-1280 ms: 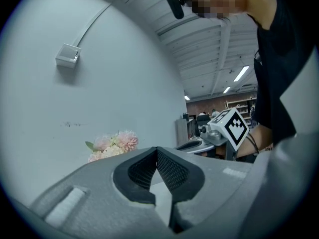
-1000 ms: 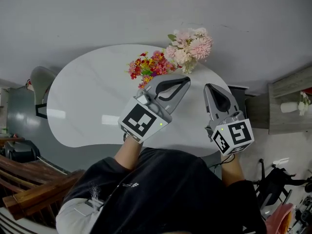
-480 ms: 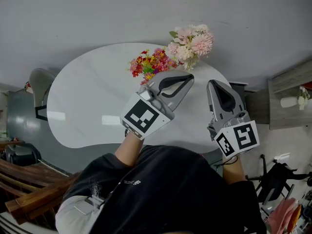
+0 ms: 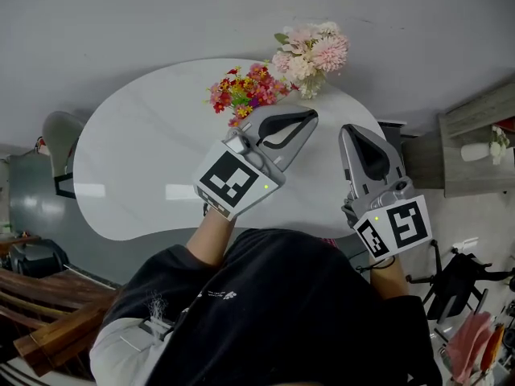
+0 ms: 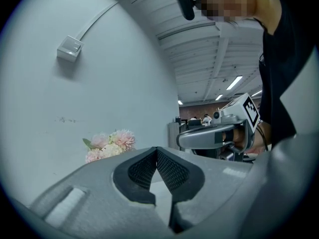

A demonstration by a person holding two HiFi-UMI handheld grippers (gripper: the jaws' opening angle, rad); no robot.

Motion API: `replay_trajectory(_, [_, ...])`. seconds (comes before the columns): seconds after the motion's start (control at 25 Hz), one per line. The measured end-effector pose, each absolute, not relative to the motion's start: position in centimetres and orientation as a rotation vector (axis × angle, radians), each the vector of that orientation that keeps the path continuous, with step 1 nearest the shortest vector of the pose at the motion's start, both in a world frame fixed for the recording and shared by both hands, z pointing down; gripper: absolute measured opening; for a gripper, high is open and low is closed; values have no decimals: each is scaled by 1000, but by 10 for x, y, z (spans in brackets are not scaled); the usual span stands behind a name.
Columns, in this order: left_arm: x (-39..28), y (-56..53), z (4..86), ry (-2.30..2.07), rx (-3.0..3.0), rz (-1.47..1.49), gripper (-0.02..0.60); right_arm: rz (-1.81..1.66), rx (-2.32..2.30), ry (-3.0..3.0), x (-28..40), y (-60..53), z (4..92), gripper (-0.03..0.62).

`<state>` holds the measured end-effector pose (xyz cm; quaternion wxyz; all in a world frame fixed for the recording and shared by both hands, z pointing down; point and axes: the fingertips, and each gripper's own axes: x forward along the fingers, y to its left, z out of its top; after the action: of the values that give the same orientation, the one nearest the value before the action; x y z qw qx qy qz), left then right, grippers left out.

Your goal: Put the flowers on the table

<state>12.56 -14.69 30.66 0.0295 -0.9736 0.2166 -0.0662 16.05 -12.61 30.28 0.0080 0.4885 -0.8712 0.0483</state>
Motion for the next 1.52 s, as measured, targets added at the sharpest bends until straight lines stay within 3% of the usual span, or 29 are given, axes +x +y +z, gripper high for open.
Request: replay_trajectory(1.52, [90, -130, 346, 563, -2991, -436, -2, 273, 1460, -2730, 137, -104, 319, 11])
